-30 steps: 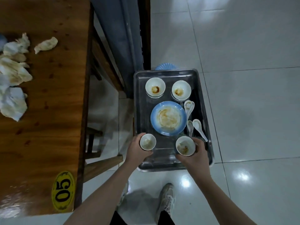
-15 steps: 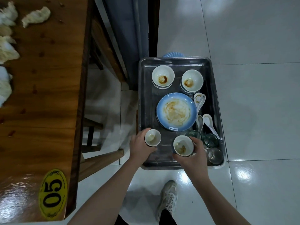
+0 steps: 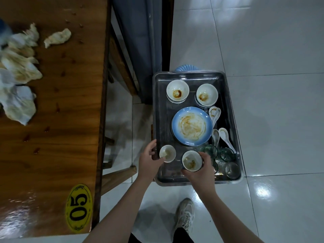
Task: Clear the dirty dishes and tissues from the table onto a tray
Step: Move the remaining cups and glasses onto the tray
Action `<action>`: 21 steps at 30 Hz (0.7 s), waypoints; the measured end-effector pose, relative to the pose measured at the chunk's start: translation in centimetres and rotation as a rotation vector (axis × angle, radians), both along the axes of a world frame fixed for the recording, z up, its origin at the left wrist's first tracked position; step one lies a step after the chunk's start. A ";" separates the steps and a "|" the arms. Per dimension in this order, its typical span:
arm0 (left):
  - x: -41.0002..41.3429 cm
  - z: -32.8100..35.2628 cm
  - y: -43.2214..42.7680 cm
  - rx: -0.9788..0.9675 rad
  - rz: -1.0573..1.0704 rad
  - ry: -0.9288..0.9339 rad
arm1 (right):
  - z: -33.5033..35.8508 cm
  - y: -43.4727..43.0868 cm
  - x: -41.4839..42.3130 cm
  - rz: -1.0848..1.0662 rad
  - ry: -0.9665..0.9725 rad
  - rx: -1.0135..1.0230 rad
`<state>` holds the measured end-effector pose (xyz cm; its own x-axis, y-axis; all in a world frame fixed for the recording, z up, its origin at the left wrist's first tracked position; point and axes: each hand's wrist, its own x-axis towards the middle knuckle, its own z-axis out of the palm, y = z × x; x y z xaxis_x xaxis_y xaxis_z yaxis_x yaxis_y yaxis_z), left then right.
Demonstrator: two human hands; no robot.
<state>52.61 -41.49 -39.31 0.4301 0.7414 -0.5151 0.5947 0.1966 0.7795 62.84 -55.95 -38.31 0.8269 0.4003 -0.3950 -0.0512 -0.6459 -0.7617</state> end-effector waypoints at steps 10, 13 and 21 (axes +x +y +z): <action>-0.6 2.1 -0.3 0.004 0.061 -0.070 | -0.9 2.4 0.0 -0.019 0.026 -0.045; -0.8 1.6 -0.3 0.025 0.048 -0.093 | -2.0 3.0 -0.1 -0.018 0.012 -0.053; -1.5 0.2 -0.5 0.037 -0.012 -0.076 | -4.5 3.2 0.2 -0.029 -0.016 -0.116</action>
<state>51.12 -41.97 -39.11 0.4760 0.7540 -0.4527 0.5359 0.1595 0.8291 63.02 -52.78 -42.77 0.8442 0.3280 -0.4240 -0.0600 -0.7283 -0.6827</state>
